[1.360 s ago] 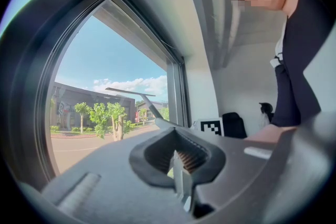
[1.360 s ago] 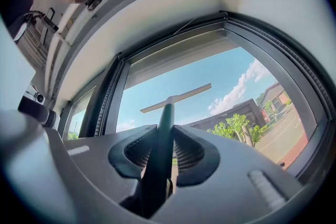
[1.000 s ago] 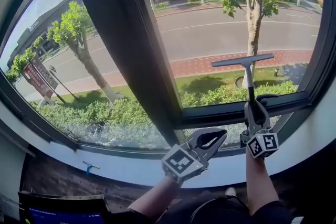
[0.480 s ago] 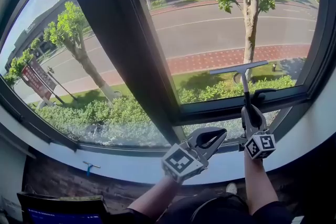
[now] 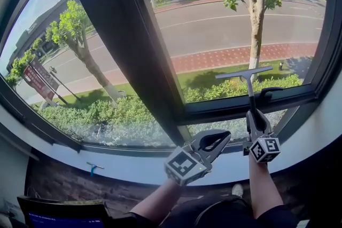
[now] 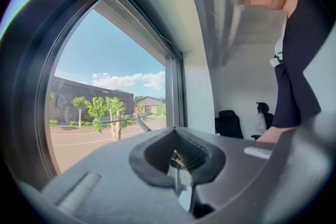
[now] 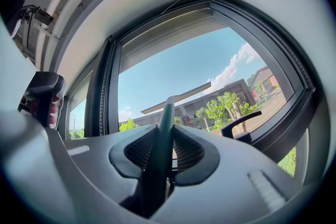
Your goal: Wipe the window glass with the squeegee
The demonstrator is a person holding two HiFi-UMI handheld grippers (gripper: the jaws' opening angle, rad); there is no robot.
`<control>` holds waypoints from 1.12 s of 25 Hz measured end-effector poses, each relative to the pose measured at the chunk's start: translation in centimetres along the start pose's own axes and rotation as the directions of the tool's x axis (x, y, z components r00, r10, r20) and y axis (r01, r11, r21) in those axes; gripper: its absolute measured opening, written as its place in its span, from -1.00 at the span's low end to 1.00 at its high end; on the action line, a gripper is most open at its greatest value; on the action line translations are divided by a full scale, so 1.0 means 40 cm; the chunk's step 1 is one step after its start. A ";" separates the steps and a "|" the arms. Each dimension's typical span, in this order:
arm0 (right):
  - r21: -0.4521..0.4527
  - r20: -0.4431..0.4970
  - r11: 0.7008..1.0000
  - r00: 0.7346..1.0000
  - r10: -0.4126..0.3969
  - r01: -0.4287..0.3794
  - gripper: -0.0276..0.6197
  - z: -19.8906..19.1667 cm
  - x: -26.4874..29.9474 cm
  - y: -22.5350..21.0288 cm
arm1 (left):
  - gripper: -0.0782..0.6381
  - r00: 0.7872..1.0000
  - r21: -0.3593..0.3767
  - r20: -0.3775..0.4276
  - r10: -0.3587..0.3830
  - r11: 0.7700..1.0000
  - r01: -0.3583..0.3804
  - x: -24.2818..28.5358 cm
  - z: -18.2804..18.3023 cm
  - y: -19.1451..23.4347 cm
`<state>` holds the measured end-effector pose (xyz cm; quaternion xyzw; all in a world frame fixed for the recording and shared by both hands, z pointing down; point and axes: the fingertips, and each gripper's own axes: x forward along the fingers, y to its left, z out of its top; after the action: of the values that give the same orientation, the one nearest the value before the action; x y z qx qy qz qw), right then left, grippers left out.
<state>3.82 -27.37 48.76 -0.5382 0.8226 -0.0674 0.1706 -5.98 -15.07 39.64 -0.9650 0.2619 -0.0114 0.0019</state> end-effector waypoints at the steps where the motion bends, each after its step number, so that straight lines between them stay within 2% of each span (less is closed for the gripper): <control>1: 0.005 -0.004 1.000 1.000 -0.001 0.001 -0.61 -0.006 -0.001 -0.001 | -0.77 1.000 0.000 -0.001 0.002 1.000 -0.002 -0.002 -0.001 0.001; 11: 0.032 -0.035 0.999 0.999 0.003 -0.002 -0.61 -0.064 -0.010 -0.021 | -0.77 0.999 0.005 -0.019 0.029 1.000 -0.028 -0.014 -0.010 0.019; 28: 0.086 -0.142 0.996 0.990 -0.011 0.024 -0.61 -0.165 -0.060 -0.057 | -0.77 0.999 -0.012 -0.040 0.017 1.000 -0.018 -0.004 -0.032 -0.003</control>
<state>4.32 -26.60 56.08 -0.5313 0.8241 -0.1429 0.1345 -6.09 -14.88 40.91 -0.9622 0.2705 -0.0292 -0.0092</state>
